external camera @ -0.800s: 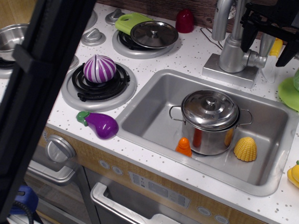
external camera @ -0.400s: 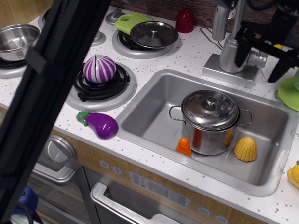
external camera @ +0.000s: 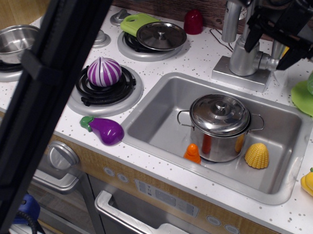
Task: Turn lever vertical to front
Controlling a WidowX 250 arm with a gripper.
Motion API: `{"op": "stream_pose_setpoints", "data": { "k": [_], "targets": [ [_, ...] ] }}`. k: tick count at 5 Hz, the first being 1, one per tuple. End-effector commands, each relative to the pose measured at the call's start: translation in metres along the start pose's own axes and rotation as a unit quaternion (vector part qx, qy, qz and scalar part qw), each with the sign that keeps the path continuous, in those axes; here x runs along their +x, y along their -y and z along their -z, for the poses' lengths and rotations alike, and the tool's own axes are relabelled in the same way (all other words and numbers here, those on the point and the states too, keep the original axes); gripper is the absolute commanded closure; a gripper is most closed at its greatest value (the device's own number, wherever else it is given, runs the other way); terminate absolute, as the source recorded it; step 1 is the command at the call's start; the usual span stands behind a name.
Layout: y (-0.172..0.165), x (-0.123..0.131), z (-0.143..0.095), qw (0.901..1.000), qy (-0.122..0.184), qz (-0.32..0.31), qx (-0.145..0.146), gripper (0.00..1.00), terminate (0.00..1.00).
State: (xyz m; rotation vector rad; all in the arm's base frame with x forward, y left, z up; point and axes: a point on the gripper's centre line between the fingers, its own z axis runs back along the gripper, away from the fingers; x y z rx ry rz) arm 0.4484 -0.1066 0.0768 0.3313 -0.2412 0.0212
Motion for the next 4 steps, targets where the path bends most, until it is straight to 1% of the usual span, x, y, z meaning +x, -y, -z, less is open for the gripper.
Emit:
{"op": "stream_pose_setpoints", "data": {
  "k": [1,2,3,4],
  "targets": [
    [-0.008,0.02,-0.062,0.9957,0.085,-0.035,-0.008,0.0,0.0],
    [-0.009,0.031,-0.065,0.995,0.091,-0.029,-0.026,0.0,0.0],
    [-0.005,0.04,-0.058,0.9946,0.094,-0.022,-0.039,0.0,0.0],
    [-0.004,0.051,-0.05,0.9935,0.104,-0.014,-0.044,0.0,0.0]
  ]
}}
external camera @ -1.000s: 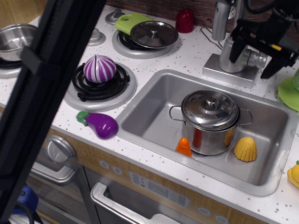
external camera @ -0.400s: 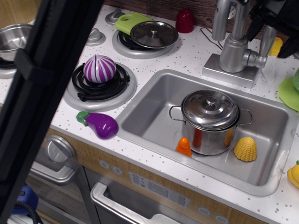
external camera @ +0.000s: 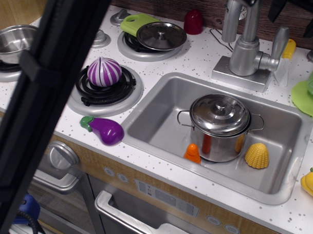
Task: Turn lever vertical to front
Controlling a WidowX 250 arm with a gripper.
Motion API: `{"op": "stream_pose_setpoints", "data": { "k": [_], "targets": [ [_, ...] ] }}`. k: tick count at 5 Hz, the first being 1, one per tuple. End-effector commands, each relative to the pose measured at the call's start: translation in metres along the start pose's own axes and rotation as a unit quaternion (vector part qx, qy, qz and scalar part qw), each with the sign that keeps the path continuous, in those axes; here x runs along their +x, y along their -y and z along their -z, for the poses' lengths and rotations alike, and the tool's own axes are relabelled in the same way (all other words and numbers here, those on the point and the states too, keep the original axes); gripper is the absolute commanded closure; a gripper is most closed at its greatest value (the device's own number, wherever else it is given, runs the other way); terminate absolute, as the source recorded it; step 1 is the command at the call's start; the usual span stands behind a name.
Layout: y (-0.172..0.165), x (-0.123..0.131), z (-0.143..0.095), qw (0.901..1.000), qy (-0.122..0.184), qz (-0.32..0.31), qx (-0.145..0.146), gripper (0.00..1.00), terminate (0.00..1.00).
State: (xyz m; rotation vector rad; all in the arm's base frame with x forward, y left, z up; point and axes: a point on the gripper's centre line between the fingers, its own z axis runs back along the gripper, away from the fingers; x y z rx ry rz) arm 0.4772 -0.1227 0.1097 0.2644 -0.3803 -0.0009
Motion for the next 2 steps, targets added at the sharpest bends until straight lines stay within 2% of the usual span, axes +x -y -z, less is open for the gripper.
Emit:
{"op": "stream_pose_setpoints", "data": {
  "k": [1,2],
  "targets": [
    [-0.0123,0.0248,-0.0092,0.9991,0.039,-0.003,-0.018,0.0,0.0],
    [-0.0111,0.024,-0.0045,0.9993,0.031,-0.007,-0.021,0.0,0.0]
  ]
}}
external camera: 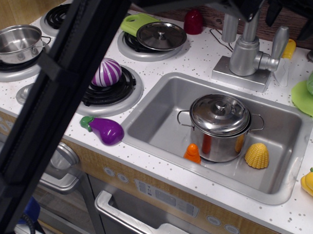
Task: Turn lever vertical to front
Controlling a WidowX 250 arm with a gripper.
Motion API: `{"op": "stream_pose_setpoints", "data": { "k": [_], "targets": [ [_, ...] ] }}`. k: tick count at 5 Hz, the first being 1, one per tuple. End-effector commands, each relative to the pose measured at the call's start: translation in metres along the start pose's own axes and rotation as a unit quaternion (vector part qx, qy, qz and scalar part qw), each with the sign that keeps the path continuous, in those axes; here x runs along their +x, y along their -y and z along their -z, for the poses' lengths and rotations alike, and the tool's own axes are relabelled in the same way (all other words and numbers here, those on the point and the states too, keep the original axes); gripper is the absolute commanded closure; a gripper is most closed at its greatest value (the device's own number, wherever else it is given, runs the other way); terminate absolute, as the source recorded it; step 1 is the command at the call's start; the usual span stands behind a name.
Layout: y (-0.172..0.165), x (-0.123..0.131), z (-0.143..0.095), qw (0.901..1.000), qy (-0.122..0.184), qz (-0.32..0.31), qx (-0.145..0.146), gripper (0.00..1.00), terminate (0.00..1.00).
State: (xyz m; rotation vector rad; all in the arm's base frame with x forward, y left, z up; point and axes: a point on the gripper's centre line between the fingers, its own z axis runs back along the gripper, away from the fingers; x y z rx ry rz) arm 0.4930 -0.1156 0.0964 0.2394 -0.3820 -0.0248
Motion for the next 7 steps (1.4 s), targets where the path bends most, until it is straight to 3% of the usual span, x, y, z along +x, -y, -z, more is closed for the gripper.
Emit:
{"op": "stream_pose_setpoints", "data": {
  "k": [1,5,7],
  "targets": [
    [-0.007,0.006,-0.022,0.9991,0.029,-0.03,-0.005,1.0,0.0],
    [0.006,-0.033,-0.025,0.9976,0.003,-0.067,-0.017,1.0,0.0],
    [0.01,-0.047,-0.012,0.9965,-0.001,-0.074,-0.039,1.0,0.0]
  ]
}}
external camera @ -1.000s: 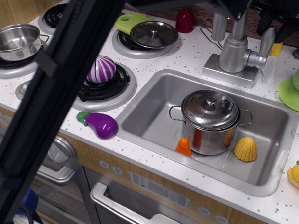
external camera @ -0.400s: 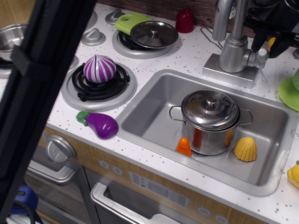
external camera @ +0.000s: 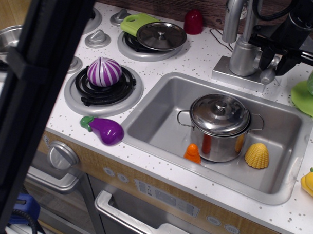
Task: Turn lever vertical to front
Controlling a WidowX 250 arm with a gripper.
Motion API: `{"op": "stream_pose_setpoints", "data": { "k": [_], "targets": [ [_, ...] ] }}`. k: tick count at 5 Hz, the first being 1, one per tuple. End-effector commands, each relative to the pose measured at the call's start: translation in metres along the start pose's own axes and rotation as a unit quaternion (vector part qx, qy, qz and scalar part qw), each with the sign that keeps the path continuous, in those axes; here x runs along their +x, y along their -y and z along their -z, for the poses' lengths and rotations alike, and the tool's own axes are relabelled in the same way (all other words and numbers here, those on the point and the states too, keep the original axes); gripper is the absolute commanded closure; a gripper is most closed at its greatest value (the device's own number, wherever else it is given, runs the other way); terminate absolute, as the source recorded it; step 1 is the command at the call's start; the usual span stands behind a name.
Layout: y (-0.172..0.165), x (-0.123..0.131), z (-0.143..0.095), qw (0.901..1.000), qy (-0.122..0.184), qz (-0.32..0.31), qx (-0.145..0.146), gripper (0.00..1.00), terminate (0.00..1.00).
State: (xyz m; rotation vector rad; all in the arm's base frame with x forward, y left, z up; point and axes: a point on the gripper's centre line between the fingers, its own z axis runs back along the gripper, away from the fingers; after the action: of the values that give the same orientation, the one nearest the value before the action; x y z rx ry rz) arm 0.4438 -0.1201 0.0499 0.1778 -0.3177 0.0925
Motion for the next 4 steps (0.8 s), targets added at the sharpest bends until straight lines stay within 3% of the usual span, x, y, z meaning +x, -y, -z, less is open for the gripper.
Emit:
{"op": "stream_pose_setpoints", "data": {
  "k": [1,2,4],
  "targets": [
    [-0.003,0.015,-0.038,0.9994,0.029,-0.003,-0.022,0.0,0.0],
    [-0.007,0.014,-0.051,0.9997,-0.012,0.013,-0.017,0.0,0.0],
    [-0.007,0.003,-0.067,0.9992,-0.035,0.018,0.0,0.0,0.0]
  ]
}}
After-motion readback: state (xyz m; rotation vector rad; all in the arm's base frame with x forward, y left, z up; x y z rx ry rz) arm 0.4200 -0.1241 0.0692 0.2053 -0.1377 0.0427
